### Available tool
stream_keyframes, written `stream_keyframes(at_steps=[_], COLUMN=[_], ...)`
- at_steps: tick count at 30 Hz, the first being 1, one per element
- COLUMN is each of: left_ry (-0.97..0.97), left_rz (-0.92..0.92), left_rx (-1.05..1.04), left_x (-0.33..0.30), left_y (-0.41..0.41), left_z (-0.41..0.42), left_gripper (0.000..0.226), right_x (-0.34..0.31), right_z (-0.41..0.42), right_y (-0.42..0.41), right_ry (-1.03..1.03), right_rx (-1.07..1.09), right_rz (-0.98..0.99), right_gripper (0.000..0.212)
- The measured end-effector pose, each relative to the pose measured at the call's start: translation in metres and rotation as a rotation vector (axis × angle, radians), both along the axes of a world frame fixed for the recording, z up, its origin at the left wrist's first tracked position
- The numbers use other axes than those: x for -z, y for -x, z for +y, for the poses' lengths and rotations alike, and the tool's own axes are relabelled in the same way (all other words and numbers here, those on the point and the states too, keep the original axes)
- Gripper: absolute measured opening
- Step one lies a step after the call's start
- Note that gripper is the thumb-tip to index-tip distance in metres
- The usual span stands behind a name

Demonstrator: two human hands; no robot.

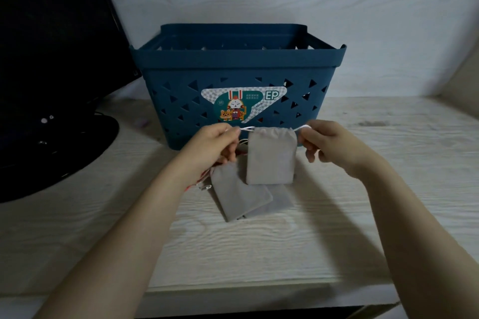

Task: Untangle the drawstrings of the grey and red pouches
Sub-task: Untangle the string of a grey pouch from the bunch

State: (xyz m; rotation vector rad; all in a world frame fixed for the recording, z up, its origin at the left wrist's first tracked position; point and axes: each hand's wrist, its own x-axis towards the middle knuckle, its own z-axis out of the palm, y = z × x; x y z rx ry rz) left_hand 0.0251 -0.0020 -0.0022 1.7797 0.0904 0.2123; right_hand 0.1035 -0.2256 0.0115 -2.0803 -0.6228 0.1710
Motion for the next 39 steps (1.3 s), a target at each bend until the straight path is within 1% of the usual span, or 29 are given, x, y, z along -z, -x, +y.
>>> stream_keyframes(at_steps=[1,3,4,5,7,10,11,12,13,15,16,17,19,22,23,25,26,28,29,31,34,35,37,39], left_ry=[0.184,0.64,0.86,1.026,1.225,1.464,1.529,1.577,1.598,1.571,1.538,1.508,1.467,1.459,1.448,1.408,1.389,1.359,1.347,1.32,1.288,1.283,1.276,1.244], left_rz=[0.029,0.09,0.112,0.124,0.107,0.001,-0.043,-0.086,-0.117,-0.134,-0.127,-0.113,-0.091,-0.111,-0.117,-0.118,-0.12,-0.132,-0.137,-0.143,-0.128,-0.123,-0.107,-0.067], left_rx=[-0.021,-0.052,-0.066,-0.08,-0.073,0.054,0.098,0.136,0.16,0.158,0.142,0.124,0.095,0.033,0.003,-0.029,-0.037,-0.051,-0.058,-0.069,-0.065,-0.067,-0.075,-0.077], left_x=[0.0,-0.002,-0.002,-0.002,-0.003,-0.008,-0.009,-0.01,-0.01,-0.007,-0.005,-0.002,0.003,0.004,0.003,0.001,0.001,0.0,0.0,0.0,0.0,0.0,0.001,0.003], left_y=[-0.002,-0.005,-0.007,-0.009,-0.012,-0.016,-0.017,-0.019,-0.021,-0.023,-0.023,-0.023,-0.022,-0.024,-0.024,-0.024,-0.024,-0.025,-0.025,-0.025,-0.023,-0.023,-0.023,-0.022], left_z=[0.0,0.0,0.0,0.0,-0.004,-0.01,-0.011,-0.011,-0.01,-0.009,-0.009,-0.008,-0.006,-0.004,-0.005,-0.006,-0.006,-0.004,-0.003,-0.001,-0.002,-0.002,-0.002,-0.004], left_gripper=[0.032,0.037,0.042,0.046,0.047,0.042,0.039,0.039,0.041,0.045,0.044,0.044,0.041,0.038,0.037,0.037,0.037,0.036,0.037,0.037,0.037,0.037,0.036,0.037], right_x=[0.001,0.004,0.005,0.005,0.004,-0.001,-0.003,-0.005,-0.006,-0.004,-0.001,0.003,0.012,0.018,0.019,0.021,0.024,0.028,0.028,0.025,0.02,0.019,0.015,0.013], right_z=[-0.002,-0.002,0.0,0.004,0.014,0.028,0.032,0.037,0.041,0.049,0.052,0.055,0.06,0.063,0.062,0.06,0.057,0.052,0.05,0.048,0.048,0.049,0.049,0.046], right_y=[0.0,0.0,0.0,0.0,0.0,0.002,0.004,0.004,0.003,-0.001,-0.004,-0.006,-0.009,-0.008,-0.008,-0.008,-0.009,-0.01,-0.009,-0.008,-0.005,-0.005,-0.005,-0.004], right_ry=[-0.108,-0.299,-0.393,-0.482,-0.646,-0.91,-1.034,-1.175,-1.318,-1.527,-1.565,-1.553,-1.413,-1.152,-1.052,-0.827,-0.708,-0.48,-0.404,-0.353,-0.431,-0.521,-0.869,-1.235], right_rx=[-0.016,-0.08,-0.131,-0.184,-0.253,-0.284,-0.293,-0.298,-0.283,-0.229,-0.196,-0.155,-0.066,0.036,0.058,0.08,0.098,0.133,0.145,0.178,0.208,0.216,0.21,0.105], right_rz=[0.079,0.203,0.261,0.315,0.398,0.563,0.636,0.687,0.724,0.763,0.775,0.781,0.746,0.602,0.53,0.348,0.258,0.077,0.014,-0.047,0.016,0.081,0.331,0.595], right_gripper=[0.033,0.036,0.035,0.032,0.028,0.014,0.021,0.021,0.018,0.034,0.041,0.045,0.045,0.043,0.038,0.016,0.011,0.016,0.017,0.023,0.03,0.031,0.035,0.034])
